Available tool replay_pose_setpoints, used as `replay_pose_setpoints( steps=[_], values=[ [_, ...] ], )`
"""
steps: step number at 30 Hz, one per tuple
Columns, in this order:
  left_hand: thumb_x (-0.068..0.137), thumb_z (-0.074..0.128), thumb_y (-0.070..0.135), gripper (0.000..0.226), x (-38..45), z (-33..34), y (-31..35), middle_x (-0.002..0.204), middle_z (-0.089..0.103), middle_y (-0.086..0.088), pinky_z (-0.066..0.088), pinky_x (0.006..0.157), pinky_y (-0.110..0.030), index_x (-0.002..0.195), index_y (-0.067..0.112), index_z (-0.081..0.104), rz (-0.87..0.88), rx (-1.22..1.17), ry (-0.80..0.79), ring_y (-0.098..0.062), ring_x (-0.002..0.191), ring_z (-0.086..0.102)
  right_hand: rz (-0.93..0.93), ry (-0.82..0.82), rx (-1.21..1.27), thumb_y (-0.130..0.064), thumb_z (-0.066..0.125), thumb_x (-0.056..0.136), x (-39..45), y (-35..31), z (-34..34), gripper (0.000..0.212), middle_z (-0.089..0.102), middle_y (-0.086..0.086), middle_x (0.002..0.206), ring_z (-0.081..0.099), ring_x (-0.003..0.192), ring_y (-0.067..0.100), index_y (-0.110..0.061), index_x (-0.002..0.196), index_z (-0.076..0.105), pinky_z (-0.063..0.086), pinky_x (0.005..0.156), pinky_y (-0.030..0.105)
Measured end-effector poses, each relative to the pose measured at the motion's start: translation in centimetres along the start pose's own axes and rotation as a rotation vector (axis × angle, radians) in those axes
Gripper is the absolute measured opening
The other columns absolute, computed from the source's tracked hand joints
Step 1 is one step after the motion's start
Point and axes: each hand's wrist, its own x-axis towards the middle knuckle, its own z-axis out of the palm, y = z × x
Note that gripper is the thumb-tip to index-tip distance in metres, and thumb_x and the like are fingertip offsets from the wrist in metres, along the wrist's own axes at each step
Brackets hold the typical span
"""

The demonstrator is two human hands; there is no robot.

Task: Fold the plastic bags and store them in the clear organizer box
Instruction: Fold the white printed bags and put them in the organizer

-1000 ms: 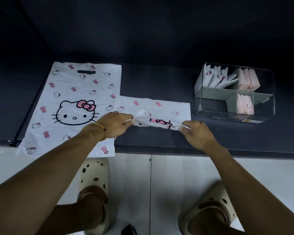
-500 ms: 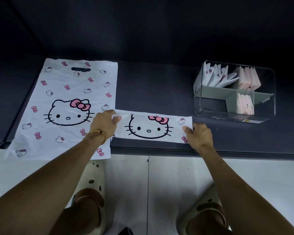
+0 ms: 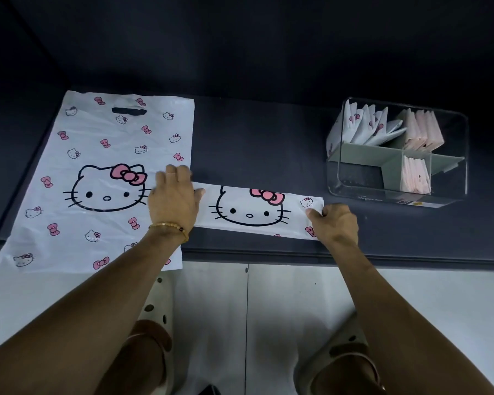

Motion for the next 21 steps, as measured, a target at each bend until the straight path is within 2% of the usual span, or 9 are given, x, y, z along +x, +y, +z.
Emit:
replay_pose_setpoints(
  steps=[2,4,7,10,12,14,17,19,21],
  values=[
    [0.082,0.056,0.001,0.04,-0.3,0.6,0.5,0.128,0.051,-0.017,0.04,0.096,-0.045,0.122,0.007,0.056,0.316,-0.003,-0.009,-0.037,0.12,0.045,-0.01,0.011,0.004,-0.039,0.063,0.087,0.0,0.2,0.1,0.049,0.049,0.002,0.053,0.046,0.051,0.015,-0.011,0.052,0.043,0.026,0.047,0.019],
    [0.087,0.041,-0.002,0.054,-1.1,1.3,0.5,0.15,0.033,-0.013,0.02,0.116,-0.037,0.14,0.006,0.04,0.522,0.0,-0.177,-0.029,0.141,0.025,-0.015,0.021,0.017,-0.038,0.063,0.086,-0.1,0.2,0.2,0.05,0.048,0.003,0.052,0.045,0.05,0.016,-0.011,0.051,0.041,0.026,0.046,0.02],
    [0.1,0.027,0.023,0.056,-2.0,2.2,-0.6,0.158,0.01,-0.009,0.004,0.12,-0.035,0.15,0.006,0.01,0.572,0.034,-0.251,-0.023,0.146,0.003,-0.04,0.026,0.006,-0.037,0.062,0.087,-0.4,-0.1,0.0,0.046,0.049,0.004,0.053,0.049,0.053,0.019,-0.01,0.054,0.046,0.03,0.049,0.021],
    [0.098,0.019,0.042,0.065,-2.3,2.4,-1.0,0.159,0.005,-0.008,0.001,0.119,-0.035,0.15,0.008,0.003,0.564,0.094,-0.255,-0.021,0.146,-0.001,-0.072,0.149,-0.071,-0.035,0.065,0.085,-1.6,-0.5,0.0,0.027,0.061,0.008,0.072,0.06,0.073,0.03,-0.011,0.077,0.058,0.045,0.062,0.03],
    [0.096,0.016,0.046,0.068,-2.2,2.5,-0.8,0.159,0.005,-0.009,0.002,0.119,-0.036,0.151,0.008,0.003,0.563,0.116,-0.251,-0.022,0.146,-0.001,-0.241,0.332,-0.178,-0.027,0.069,0.081,-2.8,-1.0,0.5,0.026,0.062,0.013,0.095,0.058,0.091,0.035,-0.01,0.099,0.059,0.047,0.073,0.041],
    [0.095,0.013,0.046,0.068,-2.2,2.5,-0.7,0.159,0.004,-0.01,0.002,0.119,-0.037,0.15,0.007,0.002,0.56,0.13,-0.258,-0.022,0.146,-0.001,-0.573,0.411,-0.221,-0.018,0.07,0.079,-4.2,-3.0,2.3,0.031,0.061,0.016,0.107,0.057,0.1,0.037,-0.006,0.107,0.062,0.046,0.082,0.045],
    [0.097,0.014,0.045,0.067,-2.3,2.4,-0.6,0.159,0.003,-0.01,0.001,0.119,-0.038,0.15,0.006,0.003,0.568,0.133,-0.263,-0.023,0.146,-0.002,-0.897,0.13,-0.248,-0.015,0.057,0.09,-5.9,-7.6,6.3,0.044,0.045,0.015,0.143,0.04,0.134,0.032,-0.001,0.131,0.052,0.031,0.11,0.043],
    [0.097,0.017,0.042,0.066,-2.2,2.3,-0.7,0.159,0.002,-0.011,0.0,0.119,-0.038,0.15,0.007,0.003,0.577,0.143,-0.266,-0.023,0.146,-0.004,-0.917,-0.074,-0.331,-0.021,0.048,0.096,-6.3,-9.0,8.4,0.059,0.018,0.01,0.159,0.013,0.147,0.025,-0.004,0.148,0.026,0.009,0.118,0.039],
    [0.097,0.018,0.042,0.066,-2.2,2.3,-0.7,0.159,0.002,-0.01,0.001,0.119,-0.039,0.15,0.007,0.003,0.573,0.141,-0.268,-0.022,0.146,-0.003,-0.931,-0.109,-0.406,-0.026,0.038,0.099,-5.9,-8.2,9.2,0.061,0.006,0.008,0.161,0.002,0.148,0.021,-0.007,0.152,0.013,-0.001,0.119,0.038]
  ],
)
